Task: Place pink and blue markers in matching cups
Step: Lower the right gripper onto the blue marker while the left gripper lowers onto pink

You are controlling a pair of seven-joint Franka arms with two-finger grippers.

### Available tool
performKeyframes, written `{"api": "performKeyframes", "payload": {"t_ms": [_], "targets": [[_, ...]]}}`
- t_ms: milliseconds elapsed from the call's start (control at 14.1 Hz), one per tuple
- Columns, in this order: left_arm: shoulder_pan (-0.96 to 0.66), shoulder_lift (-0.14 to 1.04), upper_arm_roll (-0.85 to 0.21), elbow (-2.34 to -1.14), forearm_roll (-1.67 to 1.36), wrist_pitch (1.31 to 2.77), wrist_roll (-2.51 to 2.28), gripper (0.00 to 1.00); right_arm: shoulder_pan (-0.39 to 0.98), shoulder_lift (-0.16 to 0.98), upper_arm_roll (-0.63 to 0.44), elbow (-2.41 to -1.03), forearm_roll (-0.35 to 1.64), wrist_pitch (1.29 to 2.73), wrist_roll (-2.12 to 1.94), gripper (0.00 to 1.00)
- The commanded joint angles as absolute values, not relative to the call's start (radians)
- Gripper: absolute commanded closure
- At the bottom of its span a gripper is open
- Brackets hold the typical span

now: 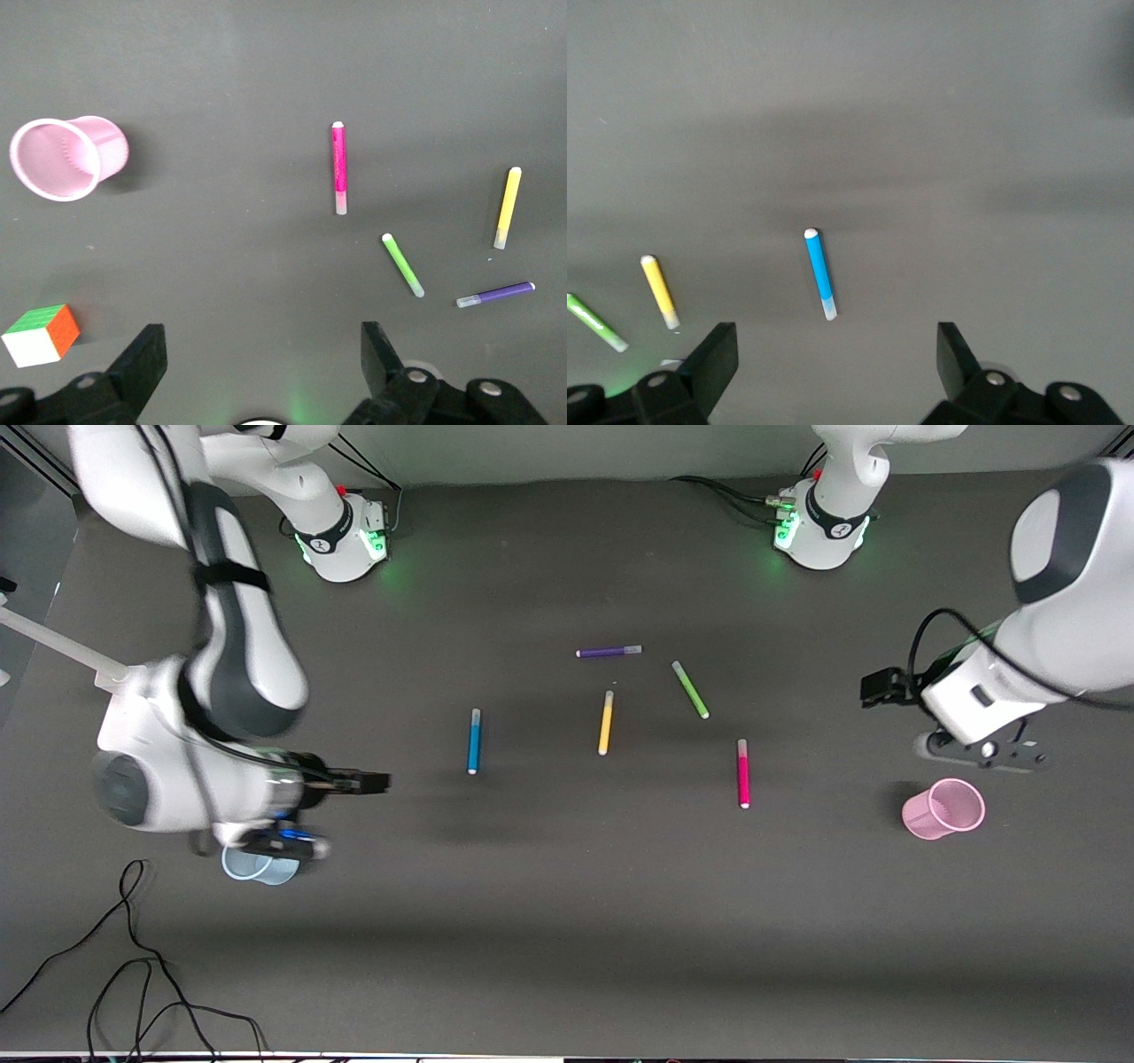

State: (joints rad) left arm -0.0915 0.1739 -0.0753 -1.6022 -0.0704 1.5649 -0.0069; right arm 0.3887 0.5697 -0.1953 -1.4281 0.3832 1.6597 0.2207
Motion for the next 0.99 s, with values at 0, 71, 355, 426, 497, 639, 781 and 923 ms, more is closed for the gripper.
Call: {"api": "performKeyframes", "payload": {"t_ms": [0, 71, 355, 426, 497, 639, 781, 923], "targets": [[-0.126, 0.201, -0.066, -1.656, -0.083, 1.606, 0.003, 0.02, 0.431, 0.721, -0.184, -1.319, 0.379, 1.631, 0.238, 0.01], [-0.136, 0.204, -0.067, -1.695, -0.083, 1.647, 0.003, 0.02, 0.439, 0.753, -0.172, -1.316, 0.379, 1.631, 0.236, 0.01], [-0.181, 0.227, -0.067, -1.850, -0.086, 1.872, -0.015, 0.02, 0.463, 0.825, -0.138, -1.312, 0.379, 1.631, 0.238, 0.01], [-0.198, 0.236, -0.067, -1.879, -0.086, 1.931, -0.017, 0.02, 0.465, 0.836, -0.126, -1.313, 0.377, 1.631, 0.239, 0.01], [-0.201, 0.251, -0.067, -1.906, -0.086, 1.986, -0.017, 0.02, 0.465, 0.848, -0.124, -1.316, 0.376, 1.629, 0.239, 0.01], [-0.207, 0.297, -0.067, -1.940, -0.113, 2.081, -0.017, 0.03, 0.485, 0.879, -0.120, -1.318, 0.359, 1.621, 0.238, 0.01], [-0.225, 0.339, -0.067, -1.969, -0.169, 2.149, -0.017, 0.03, 0.485, 0.908, -0.118, -1.316, 0.356, 1.621, 0.239, 0.01], [-0.262, 0.366, -0.067, -2.012, -0.173, 2.244, -0.018, 0.03, 0.495, 0.919, -0.118, -1.318, 0.356, 1.621, 0.241, 0.01]]}}
